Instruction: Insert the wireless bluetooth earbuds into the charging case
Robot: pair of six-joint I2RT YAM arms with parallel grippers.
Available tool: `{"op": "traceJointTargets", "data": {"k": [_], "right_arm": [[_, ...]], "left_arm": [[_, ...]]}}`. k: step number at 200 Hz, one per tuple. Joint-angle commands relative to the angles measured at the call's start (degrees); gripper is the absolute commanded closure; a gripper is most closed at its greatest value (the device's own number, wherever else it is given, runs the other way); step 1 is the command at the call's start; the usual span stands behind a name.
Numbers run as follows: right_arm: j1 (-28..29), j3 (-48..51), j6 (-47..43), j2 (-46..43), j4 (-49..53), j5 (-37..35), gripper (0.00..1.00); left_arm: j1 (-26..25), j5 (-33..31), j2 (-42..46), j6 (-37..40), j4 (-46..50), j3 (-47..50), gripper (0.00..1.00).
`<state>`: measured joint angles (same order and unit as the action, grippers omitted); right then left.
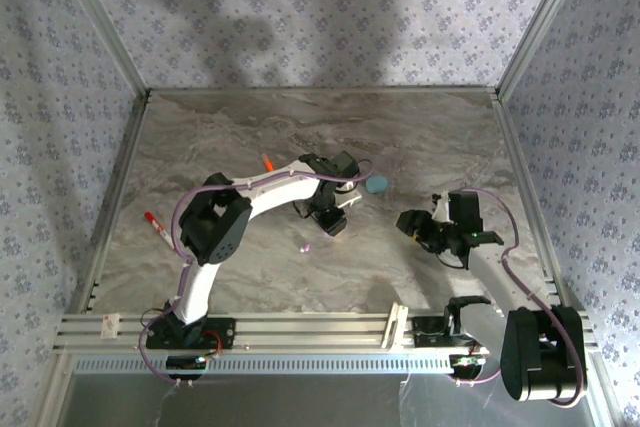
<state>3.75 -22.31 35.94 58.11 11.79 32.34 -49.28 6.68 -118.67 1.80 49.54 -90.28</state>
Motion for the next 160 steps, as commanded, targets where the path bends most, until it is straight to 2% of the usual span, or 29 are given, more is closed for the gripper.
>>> {"op": "traceJointTargets", "data": {"k": [1,47,66,91,124,148,160], "right_arm": [[1.79,-0.2,-0.44,2.05,-2.23,2.26,0.43],[5.56,-0.22,5.41,9.02,-12.23,7.82,0.45],[7.26,-0.36,8.94,12.91,-18.56,10.96,0.49],[9.56,-0.95,13.08,16.96,-25.11,12.44,0.61],[12.45,-3.02,17.3,22.17,-31.57,13.27,0.86],[14.06,-4.79,19.1,25.84,-34.41,12.84,0.96],[14.63,-5.45,20.06,27.68,-36.32,13.02,0.99]], "left_arm": [[1.76,4.64,1.48,-3.7,-0.42,0.53,0.57],[4.77,12.14,6.04,-9.63,-4.66,5.09,0.57],[5.83,15.2,7.93,-12.58,-7.15,7.24,0.58],[6.56,17.28,9.75,-15.78,-9.16,9.41,0.59],[7.09,18.63,10.65,-18.1,-10.35,11.38,0.59],[7.36,19.5,10.96,-19.13,-13.27,12.7,0.6],[7.47,19.92,10.93,-19.4,-13.83,13.09,0.6]]}}
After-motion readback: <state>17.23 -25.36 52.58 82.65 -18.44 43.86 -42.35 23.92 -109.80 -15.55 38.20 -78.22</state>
